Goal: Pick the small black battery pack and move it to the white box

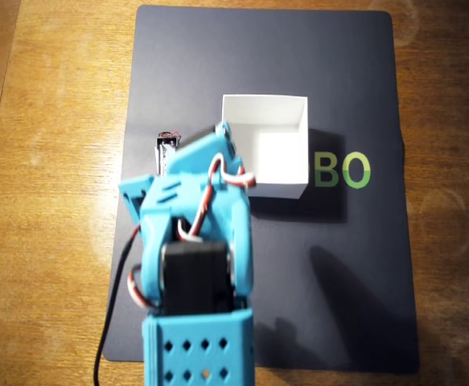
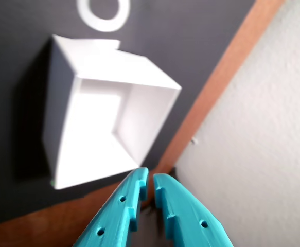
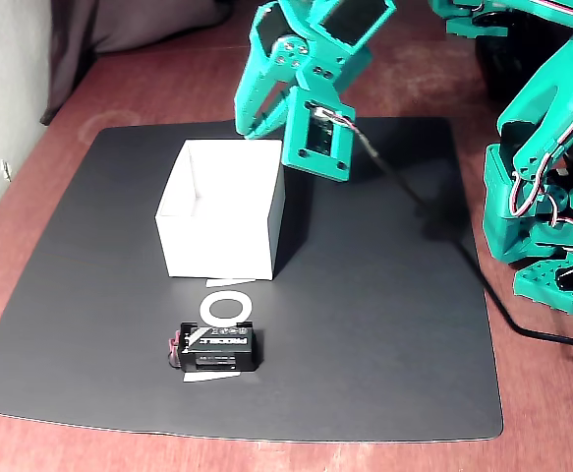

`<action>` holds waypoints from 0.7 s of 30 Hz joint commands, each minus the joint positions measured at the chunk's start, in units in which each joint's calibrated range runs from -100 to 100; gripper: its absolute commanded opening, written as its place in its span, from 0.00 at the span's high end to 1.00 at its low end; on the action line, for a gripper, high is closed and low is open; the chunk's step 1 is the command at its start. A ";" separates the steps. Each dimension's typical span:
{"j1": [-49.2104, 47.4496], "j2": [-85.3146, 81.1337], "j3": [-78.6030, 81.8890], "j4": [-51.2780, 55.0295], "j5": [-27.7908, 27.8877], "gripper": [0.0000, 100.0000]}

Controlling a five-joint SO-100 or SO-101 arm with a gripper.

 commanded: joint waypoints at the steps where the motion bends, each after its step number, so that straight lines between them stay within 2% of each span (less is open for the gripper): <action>1: -0.07 5.25 -10.90 -0.09 0.14 0.99; 8: -1.24 15.16 -22.69 -0.09 0.58 0.99; 21: -15.08 24.01 -24.05 0.00 23.07 0.99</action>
